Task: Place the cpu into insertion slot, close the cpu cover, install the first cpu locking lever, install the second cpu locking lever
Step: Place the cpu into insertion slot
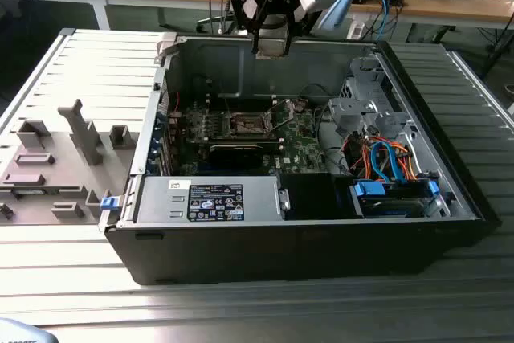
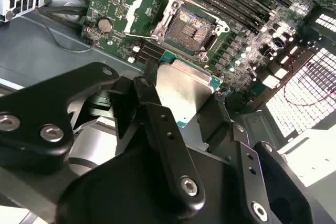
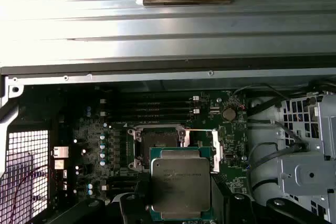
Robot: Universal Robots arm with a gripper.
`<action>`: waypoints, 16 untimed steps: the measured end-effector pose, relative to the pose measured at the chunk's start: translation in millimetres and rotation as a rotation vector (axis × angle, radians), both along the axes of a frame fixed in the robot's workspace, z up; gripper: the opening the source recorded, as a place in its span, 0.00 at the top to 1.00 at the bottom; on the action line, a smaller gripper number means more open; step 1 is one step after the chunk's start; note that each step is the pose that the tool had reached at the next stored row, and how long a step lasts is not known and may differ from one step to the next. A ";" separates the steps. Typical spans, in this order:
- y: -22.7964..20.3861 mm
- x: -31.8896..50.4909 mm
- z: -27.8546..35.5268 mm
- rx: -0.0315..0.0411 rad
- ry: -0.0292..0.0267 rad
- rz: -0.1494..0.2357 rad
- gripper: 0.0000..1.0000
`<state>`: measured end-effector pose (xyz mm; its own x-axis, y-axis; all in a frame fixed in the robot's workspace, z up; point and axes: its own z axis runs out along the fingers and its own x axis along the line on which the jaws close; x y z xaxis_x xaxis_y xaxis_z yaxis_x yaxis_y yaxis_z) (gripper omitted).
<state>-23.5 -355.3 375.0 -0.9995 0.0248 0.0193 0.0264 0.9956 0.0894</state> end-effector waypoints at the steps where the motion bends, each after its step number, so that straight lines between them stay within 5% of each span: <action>1: 0.0 0.0 0.0 0.0000 0.0000 0.000 0.45; 13: 0.0 0.0 -1.6 -0.0001 0.0000 0.000 0.45; 16: 0.0 0.0 -9.0 0.0000 0.0000 0.000 0.45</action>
<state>-23.5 -355.3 366.0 -0.9995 0.0247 0.0193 0.0264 0.9956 0.0894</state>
